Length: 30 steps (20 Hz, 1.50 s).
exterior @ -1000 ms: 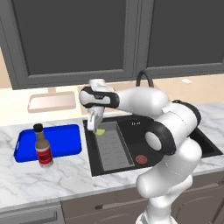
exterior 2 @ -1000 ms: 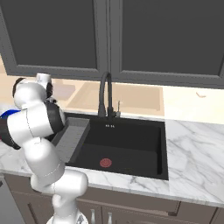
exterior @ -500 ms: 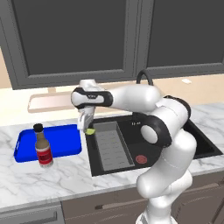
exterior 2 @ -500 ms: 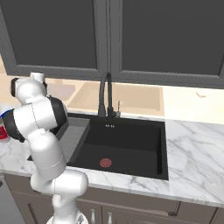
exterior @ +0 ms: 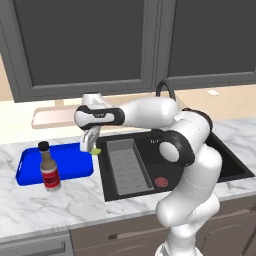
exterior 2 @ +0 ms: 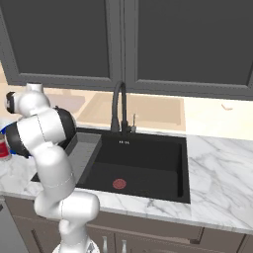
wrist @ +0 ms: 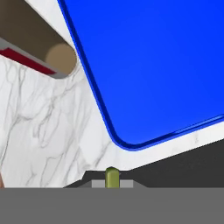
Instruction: Pick up all produce items and place them in the sink. Turn on the sink faucet to wash them. Then turn the sink off and put them in the tray.
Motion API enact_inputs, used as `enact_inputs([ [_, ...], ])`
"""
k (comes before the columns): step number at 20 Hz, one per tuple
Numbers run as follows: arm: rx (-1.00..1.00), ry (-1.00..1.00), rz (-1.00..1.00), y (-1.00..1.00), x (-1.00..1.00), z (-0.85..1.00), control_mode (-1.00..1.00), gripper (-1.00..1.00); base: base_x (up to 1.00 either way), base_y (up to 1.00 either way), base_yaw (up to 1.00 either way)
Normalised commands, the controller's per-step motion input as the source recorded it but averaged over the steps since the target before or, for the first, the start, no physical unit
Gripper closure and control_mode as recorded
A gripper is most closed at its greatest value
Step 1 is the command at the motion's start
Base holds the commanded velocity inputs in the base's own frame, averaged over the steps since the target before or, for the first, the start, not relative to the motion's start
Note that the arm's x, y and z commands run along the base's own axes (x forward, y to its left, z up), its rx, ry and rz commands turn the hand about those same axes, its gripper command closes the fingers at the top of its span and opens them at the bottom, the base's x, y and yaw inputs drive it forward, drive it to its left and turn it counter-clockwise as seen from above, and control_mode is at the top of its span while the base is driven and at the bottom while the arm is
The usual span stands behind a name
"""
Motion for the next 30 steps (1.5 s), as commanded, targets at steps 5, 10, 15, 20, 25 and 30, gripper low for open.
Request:
enact_inputs([
  [5,0.0,0.0,0.0,0.18,0.23,-0.16,-1.0,1.0,0.0,0.0,0.0],
  [10,0.0,0.0,0.0,0.21,0.22,-0.17,-1.0,1.0,0.0,0.0,0.0],
  [15,0.0,0.0,0.0,0.2,0.16,-0.14,-1.0,1.0,0.0,0.0,0.0],
  [20,0.0,0.0,-0.01,0.22,0.13,-0.2,-1.0,1.0,0.0,0.0,0.0],
  [25,0.0,0.0,-0.01,0.23,0.14,-0.23,-1.0,1.0,0.0,0.0,0.0],
  [30,0.0,0.0,-0.01,0.18,0.11,-0.22,-1.0,1.0,0.0,0.0,0.0],
])
